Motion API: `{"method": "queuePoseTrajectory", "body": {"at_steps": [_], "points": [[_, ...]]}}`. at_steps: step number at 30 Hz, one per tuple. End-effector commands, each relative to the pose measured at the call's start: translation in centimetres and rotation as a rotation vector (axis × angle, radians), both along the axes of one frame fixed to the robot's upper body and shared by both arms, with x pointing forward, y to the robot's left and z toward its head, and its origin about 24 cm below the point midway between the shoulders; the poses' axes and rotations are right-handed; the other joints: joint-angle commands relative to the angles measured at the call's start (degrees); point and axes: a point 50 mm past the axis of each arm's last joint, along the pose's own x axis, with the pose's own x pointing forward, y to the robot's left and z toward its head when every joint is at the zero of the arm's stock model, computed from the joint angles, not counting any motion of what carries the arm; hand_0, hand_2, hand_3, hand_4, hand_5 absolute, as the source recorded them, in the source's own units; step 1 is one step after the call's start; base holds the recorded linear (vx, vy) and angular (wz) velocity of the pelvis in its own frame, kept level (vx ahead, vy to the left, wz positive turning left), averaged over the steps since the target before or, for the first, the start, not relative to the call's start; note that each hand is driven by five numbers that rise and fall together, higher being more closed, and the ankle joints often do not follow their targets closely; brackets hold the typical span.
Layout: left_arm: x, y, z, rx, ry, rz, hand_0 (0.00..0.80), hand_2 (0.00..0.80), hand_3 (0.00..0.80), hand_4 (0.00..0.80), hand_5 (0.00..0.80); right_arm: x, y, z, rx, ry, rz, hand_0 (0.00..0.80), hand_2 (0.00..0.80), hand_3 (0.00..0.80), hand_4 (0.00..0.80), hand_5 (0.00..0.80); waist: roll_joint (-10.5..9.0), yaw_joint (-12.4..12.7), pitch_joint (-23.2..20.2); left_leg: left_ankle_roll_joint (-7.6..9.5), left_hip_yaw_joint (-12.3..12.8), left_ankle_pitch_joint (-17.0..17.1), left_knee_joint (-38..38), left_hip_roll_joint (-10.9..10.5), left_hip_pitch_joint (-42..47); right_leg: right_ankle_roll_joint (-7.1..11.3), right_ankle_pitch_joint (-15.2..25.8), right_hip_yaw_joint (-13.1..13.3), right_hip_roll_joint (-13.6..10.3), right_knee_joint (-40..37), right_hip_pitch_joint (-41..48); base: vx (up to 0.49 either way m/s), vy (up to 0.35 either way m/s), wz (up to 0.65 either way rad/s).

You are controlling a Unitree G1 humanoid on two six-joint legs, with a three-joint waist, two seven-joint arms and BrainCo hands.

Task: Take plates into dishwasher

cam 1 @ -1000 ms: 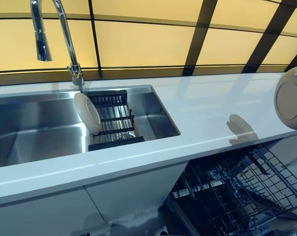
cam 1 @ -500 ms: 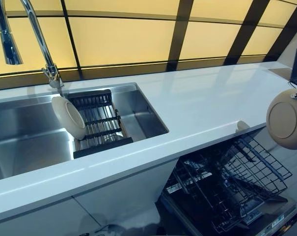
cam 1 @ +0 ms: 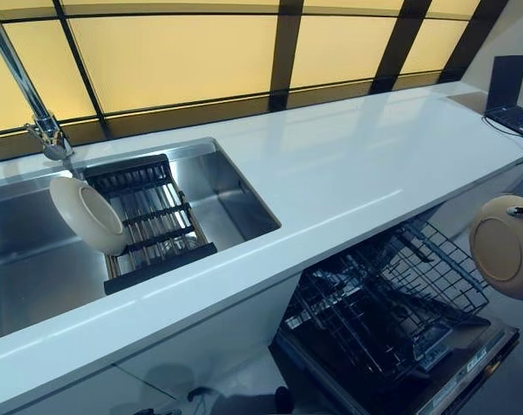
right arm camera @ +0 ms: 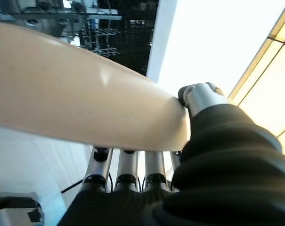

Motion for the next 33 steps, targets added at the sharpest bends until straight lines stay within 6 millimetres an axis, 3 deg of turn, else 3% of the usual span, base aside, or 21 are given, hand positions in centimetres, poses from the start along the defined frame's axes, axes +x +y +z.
{"method": "queuePoseTrajectory", "body": {"at_steps": [1,9,24,33], "points": [[0.6,2.1,0.8,0.057,-0.011,0.01,0.0,0.0,0.0,0.0,0.0,0.9,1.3,1.2,-0.045,-0.103,0.089,0.8,0.8,0.8,0.8,0.8,-3.28,-0.2,0.0,2.56,-0.8,-2.2,0.2,-0.1,1.4,3.98,-0.2,-1.6,-1.8,0.2,2.4,0.0,0.0,0.0],[0.7,2.1,0.8,0.056,-0.023,0.021,0.0,0.0,0.0,0.0,0.0,0.4,3.0,-2.1,-0.027,-0.033,0.18,0.8,0.8,0.8,0.8,0.8,-2.69,-0.8,0.4,2.79,-0.5,-2.4,0.2,-0.2,1.5,3.93,-0.1,-1.4,-1.9,0.2,2.2,0.0,0.0,0.0],[0.9,1.5,0.6,0.033,-0.035,0.015,0.0,0.0,0.0,0.0,0.0,1.3,6.2,-4.7,0.006,-0.016,0.293,0.8,0.8,0.8,0.8,0.8,-2.27,0.1,1.1,2.76,-1.3,-2.3,0.2,-0.2,1.2,3.81,-0.4,-2.2,-2.0,0.2,2.4,0.0,0.0,0.0],[1.6,1.3,0.7,0.035,-0.054,0.016,0.0,0.0,0.0,0.0,0.0,2.2,7.7,-5.8,-0.072,-0.01,0.351,0.8,0.8,0.8,0.8,0.8,-1.89,1.3,1.7,2.79,-2.4,-2.2,0.2,-0.3,0.9,3.81,-0.5,-2.9,-2.3,0.2,2.5,-0.001,0.0,0.0]]}}
